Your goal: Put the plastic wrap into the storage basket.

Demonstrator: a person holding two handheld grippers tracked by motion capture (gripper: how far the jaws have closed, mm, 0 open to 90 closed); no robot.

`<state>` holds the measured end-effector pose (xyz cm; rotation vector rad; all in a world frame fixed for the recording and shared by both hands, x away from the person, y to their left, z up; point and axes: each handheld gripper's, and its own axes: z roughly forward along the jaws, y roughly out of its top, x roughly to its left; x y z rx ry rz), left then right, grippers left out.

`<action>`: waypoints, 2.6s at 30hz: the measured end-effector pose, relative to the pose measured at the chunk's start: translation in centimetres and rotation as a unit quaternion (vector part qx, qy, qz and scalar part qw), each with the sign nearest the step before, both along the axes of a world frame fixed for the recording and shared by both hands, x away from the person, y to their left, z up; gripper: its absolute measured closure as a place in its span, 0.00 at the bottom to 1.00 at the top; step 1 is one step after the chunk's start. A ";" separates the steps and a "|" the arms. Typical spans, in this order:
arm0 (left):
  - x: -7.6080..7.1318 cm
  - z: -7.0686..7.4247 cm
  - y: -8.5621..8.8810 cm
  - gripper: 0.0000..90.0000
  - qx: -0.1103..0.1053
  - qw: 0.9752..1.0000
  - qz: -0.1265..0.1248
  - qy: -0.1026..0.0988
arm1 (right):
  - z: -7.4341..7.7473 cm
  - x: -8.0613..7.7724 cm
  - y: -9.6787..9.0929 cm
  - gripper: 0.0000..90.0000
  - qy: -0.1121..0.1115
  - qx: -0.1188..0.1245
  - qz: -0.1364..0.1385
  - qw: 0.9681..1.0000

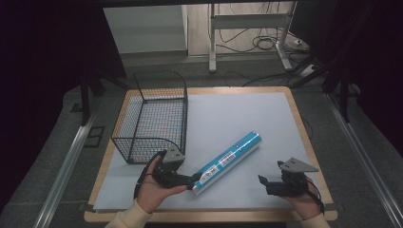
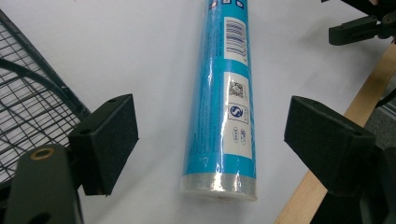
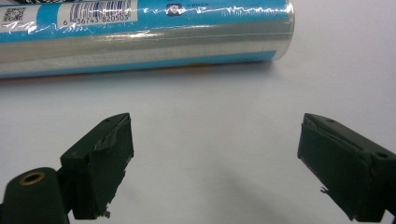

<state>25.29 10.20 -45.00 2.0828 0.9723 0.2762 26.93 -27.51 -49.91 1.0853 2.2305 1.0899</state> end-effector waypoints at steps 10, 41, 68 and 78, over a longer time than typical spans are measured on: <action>0.7 0.0 -1.2 0.19 0.004 1.000 -0.015 0.004 | 0.0 0.0 0.0 0.12 0.000 -0.002 0.000 1.000; 3.6 0.8 -5.5 0.19 0.036 0.998 -0.042 0.006 | -0.2 0.0 0.0 0.12 0.002 -0.003 0.003 1.000; 6.2 1.6 -9.5 0.18 0.064 0.996 -0.062 0.012 | -0.2 0.0 0.0 0.12 0.003 -0.002 0.004 1.000; 7.2 1.2 -10.4 0.18 0.074 0.995 -0.061 0.020 | -0.2 0.0 0.0 0.12 0.003 -0.002 0.004 1.000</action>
